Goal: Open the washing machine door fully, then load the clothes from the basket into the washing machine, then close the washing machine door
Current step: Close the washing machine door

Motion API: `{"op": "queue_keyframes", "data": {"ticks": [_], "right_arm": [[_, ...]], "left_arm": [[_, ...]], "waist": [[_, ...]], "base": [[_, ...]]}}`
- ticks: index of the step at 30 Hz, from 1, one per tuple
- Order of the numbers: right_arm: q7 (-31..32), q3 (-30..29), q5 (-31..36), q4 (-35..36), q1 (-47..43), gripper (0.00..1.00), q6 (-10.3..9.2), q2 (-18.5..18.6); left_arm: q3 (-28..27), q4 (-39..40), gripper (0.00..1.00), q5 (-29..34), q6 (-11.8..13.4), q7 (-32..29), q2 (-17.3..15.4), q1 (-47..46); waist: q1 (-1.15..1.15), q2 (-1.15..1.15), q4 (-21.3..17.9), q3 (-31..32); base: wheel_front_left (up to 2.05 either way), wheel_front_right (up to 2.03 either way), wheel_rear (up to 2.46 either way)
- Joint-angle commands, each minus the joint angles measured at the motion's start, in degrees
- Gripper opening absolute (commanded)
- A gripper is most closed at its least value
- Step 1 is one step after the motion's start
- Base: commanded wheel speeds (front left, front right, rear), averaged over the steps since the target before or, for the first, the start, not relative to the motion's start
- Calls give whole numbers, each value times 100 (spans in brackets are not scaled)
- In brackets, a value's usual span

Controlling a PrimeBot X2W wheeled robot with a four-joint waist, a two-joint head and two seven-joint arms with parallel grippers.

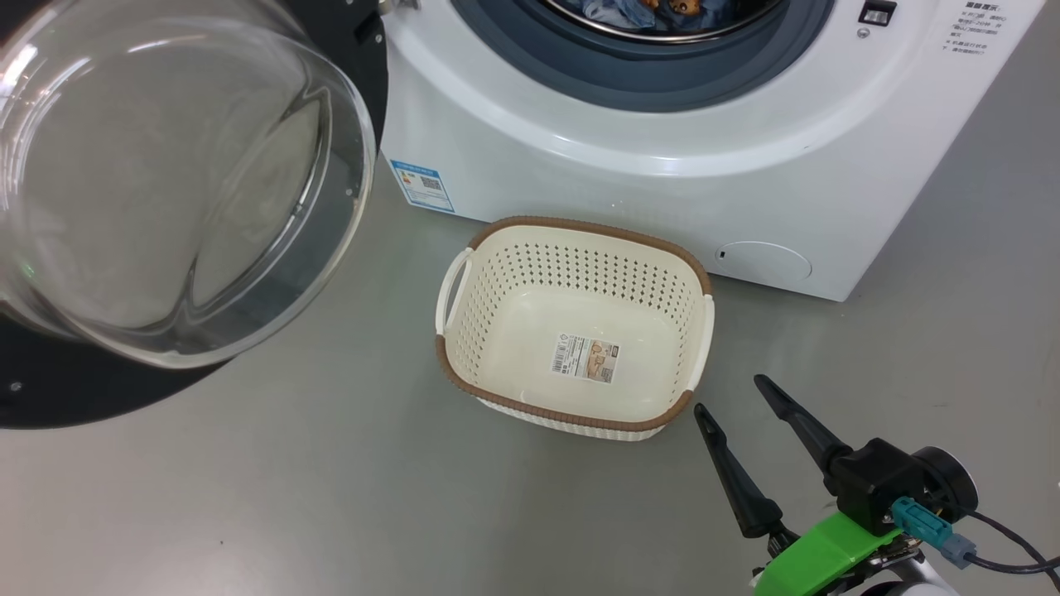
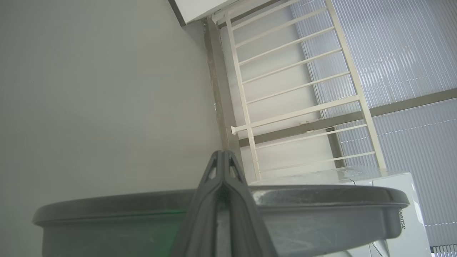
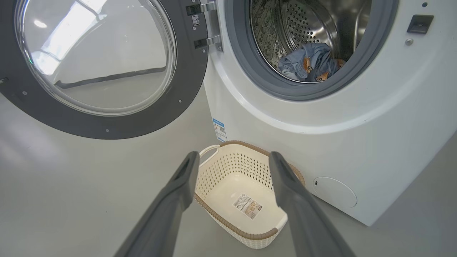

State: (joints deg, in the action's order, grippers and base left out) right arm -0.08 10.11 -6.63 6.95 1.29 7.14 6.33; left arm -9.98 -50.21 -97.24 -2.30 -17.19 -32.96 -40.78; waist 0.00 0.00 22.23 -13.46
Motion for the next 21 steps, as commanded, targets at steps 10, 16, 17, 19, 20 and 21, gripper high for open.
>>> {"op": "queue_keyframes", "data": {"ticks": [10,16,17,19,20,21], "right_arm": [[13,74,14,208,162,100,35,-26],[8,45,2,214,152,100,35,-31],[8,41,3,216,152,100,35,-31],[12,36,8,224,154,100,35,-36],[13,33,7,228,155,100,35,-37],[14,28,4,231,156,100,35,-37]], "left_arm": [[-21,183,0,-56,-198,-714,-393,20],[16,369,0,-193,-288,-1171,-280,235],[36,396,0,-199,-280,-1245,-274,279],[50,455,0,-239,-268,-1387,-251,352],[41,489,0,-264,-269,-1431,-241,387],[30,527,0,-295,-272,-1484,-227,423]], "waist": [[0,0,114,-16],[0,0,203,-11],[0,0,217,-13],[0,0,244,-18],[0,0,257,-18],[0,0,269,-19]], "base": [[0,0,0],[0,0,0],[0,0,0],[0,0,0],[0,0,0],[0,0,0]]}}
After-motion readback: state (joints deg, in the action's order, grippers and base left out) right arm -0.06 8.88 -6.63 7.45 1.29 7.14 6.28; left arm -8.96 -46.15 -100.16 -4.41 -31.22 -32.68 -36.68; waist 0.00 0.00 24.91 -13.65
